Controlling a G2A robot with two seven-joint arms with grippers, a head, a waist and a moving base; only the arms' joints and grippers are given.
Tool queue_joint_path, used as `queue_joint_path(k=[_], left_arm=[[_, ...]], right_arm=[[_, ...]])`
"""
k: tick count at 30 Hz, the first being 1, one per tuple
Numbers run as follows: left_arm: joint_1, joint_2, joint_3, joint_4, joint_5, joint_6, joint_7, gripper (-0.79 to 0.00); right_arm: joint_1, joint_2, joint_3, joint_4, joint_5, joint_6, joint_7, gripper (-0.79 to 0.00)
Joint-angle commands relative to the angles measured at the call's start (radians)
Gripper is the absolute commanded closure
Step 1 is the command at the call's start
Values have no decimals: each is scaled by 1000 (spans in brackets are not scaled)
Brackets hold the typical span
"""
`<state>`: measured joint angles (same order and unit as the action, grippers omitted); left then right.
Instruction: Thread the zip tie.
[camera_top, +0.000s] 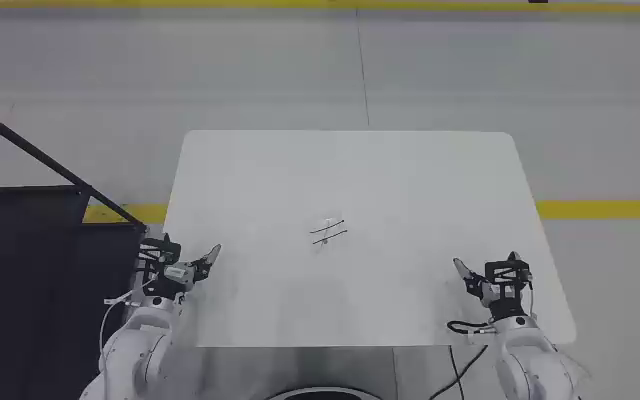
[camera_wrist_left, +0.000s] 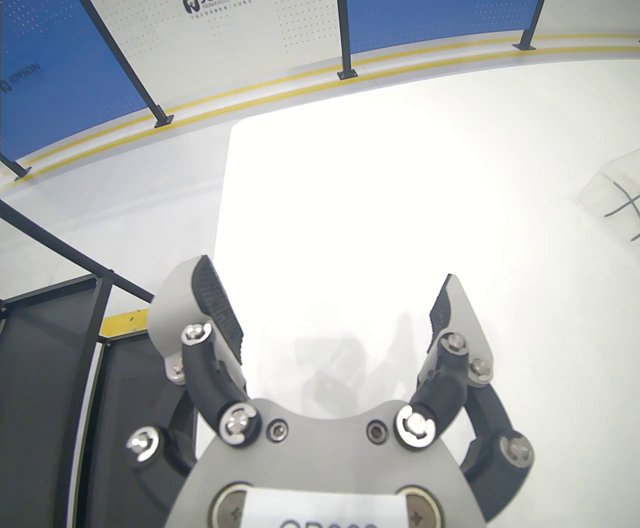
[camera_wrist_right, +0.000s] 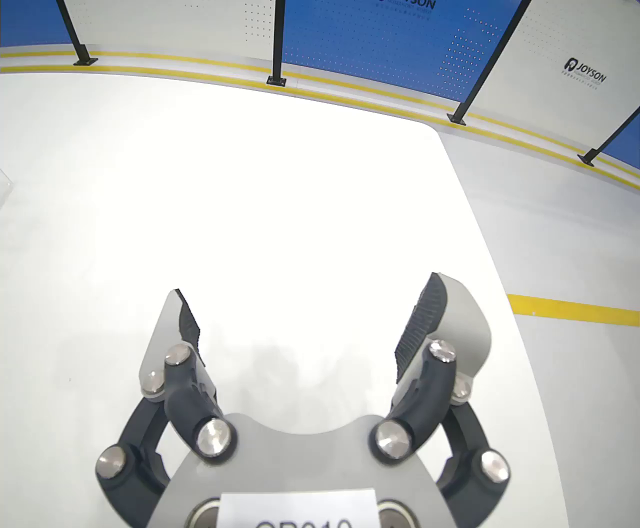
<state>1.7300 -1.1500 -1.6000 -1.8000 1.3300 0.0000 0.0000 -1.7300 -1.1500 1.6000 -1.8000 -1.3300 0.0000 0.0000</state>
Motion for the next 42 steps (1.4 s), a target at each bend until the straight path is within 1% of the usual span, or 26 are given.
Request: queue_joint_path(k=[1,5,9,14,16,19,21,24,26,28,33,36,37,42], left_arm=[[0,0,0,0,0,0,0,-784],[-1,-1,1,1,-1,-8,9,-785],[3,0,-5,2,8,-48,30,-785],[5,0,-9,-8,7,-91,40,-785],[2,0,-10,-15,-22,-123,23,-785],[-6,3,-23,-28,-87,-205,-30,-785],[-16,5,-35,-27,-122,-240,-59,-785],[-37,7,-45,-14,-220,-317,-120,-785],[-55,11,-58,-5,-281,-367,-184,-785],[-70,13,-71,2,-325,-393,-214,-785],[-93,17,-82,22,-449,-466,-286,-785],[-103,22,-93,27,-499,-481,-346,-785],[-102,22,-99,23,-493,-475,-351,-785],[-102,22,-99,23,-493,-475,-351,-785]], right_arm=[[0,0,0,0,0,0,0,-785],[0,0,0,0,0,0,0,-785],[2,0,-2,-1,2,-8,1,-785],[19,-1,-10,-10,64,-107,13,-785],[31,-1,-7,-10,143,-174,25,-785],[65,1,7,-4,238,-251,95,-785],[94,3,6,4,303,-314,147,-785],[141,6,1,28,430,-425,227,-785],[171,8,2,52,524,-471,274,-785],[197,11,1,68,602,-520,326,-785],[250,16,-25,89,739,-566,451,-785],[288,17,-55,112,857,-600,532,-785],[298,20,-51,111,856,-603,553,-785],[298,20,-51,111,856,-603,553,-785]])
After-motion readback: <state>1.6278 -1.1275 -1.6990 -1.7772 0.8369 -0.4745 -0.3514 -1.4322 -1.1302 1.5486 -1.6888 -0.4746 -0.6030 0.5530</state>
